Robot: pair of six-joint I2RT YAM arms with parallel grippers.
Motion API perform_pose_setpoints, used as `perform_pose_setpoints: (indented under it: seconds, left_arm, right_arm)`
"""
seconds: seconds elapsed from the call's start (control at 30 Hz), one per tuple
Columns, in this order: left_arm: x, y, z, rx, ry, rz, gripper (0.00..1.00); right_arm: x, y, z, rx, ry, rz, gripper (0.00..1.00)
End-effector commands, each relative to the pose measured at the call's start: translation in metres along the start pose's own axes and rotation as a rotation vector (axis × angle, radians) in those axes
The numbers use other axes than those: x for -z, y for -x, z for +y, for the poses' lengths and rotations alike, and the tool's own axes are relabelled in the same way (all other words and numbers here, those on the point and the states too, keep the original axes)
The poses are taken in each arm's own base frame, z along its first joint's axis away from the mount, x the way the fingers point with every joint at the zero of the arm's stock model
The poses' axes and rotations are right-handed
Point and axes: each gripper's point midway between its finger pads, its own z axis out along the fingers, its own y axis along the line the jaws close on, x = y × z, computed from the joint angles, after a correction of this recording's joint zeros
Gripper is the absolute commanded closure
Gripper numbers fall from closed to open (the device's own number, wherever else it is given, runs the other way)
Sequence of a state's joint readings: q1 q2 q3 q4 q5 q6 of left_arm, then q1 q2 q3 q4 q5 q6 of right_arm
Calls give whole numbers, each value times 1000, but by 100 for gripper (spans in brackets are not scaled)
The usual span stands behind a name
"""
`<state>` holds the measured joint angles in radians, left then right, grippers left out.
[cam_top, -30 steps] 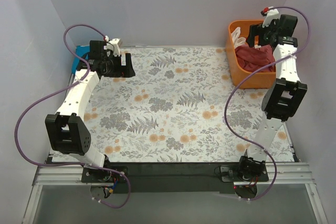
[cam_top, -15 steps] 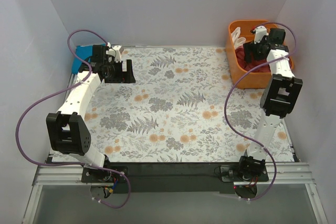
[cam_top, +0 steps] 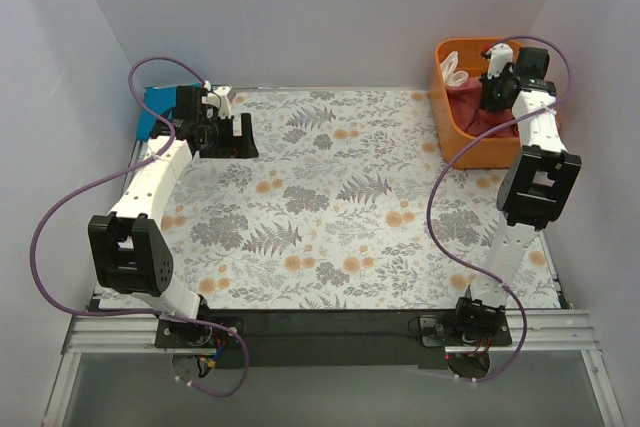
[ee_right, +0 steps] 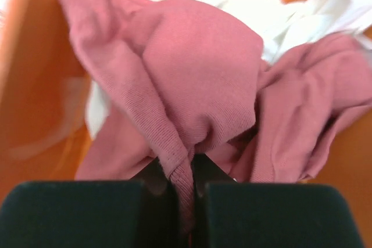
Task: Fold and stack the t-shirts
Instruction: Grab the tshirt from the pile, then move the tshirt to the center of the board
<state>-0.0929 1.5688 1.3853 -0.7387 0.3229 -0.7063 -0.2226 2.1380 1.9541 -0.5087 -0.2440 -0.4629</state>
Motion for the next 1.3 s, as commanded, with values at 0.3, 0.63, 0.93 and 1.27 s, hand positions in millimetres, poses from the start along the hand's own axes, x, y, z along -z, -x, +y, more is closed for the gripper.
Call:
perform_pose_setpoints:
  seconds: [0.3,0.63,0.93,1.27]
  left_arm:
    - [24,25,-15,-16,-53,-138,10]
    - [42,45,-2,12,20,-223,10]
    - [51,45,-3,52,22,-246,10]
    - [66,45,-14,64,-37,-241,10]
  right_arm:
    - [259,212,31,22,-56,-700,99]
    - [441,299,88,184,-44,-1231,99]
    - [551,337,159,309,70,-1611,99]
    - [402,249,263,247,445,-1245,99]
